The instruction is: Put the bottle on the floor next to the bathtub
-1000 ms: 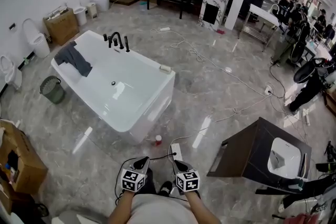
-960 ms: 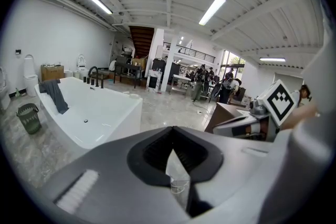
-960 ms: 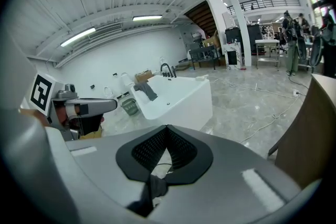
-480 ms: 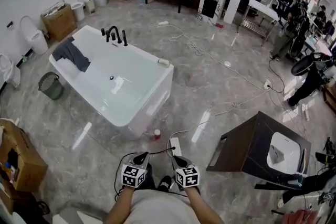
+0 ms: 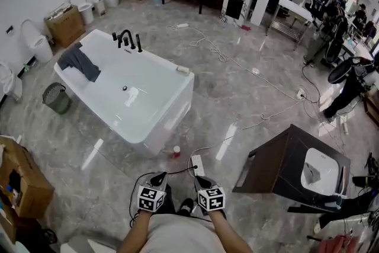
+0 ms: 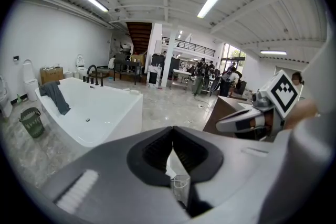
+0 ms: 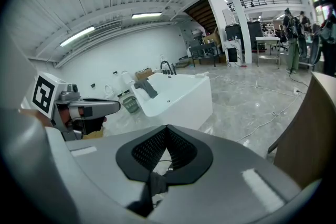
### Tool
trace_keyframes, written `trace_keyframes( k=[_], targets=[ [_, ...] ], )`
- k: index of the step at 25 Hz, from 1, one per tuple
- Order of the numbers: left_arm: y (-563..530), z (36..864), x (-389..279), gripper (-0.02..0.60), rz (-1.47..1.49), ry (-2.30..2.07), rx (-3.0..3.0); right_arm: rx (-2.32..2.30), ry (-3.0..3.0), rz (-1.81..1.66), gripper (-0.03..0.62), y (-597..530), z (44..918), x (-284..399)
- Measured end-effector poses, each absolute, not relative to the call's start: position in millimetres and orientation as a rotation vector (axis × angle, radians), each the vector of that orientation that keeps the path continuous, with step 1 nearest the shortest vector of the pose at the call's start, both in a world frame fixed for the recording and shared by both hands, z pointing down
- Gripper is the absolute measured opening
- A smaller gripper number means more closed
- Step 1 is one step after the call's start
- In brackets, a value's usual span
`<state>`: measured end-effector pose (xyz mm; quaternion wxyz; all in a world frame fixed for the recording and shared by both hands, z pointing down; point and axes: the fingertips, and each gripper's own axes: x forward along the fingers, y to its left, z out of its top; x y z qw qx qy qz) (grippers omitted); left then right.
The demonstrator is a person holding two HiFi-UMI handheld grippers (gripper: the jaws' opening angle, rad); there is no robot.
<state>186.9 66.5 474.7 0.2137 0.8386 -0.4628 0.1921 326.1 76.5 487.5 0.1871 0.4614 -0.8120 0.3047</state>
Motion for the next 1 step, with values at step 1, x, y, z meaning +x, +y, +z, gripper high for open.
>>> trace_keyframes(
  k=[1],
  targets=[
    [66.6,475.5,187.8,0.058,0.543,-1.283,2.331,1.298,-2.286,0.857,0.002,76.3,487.8,326.3]
  ],
)
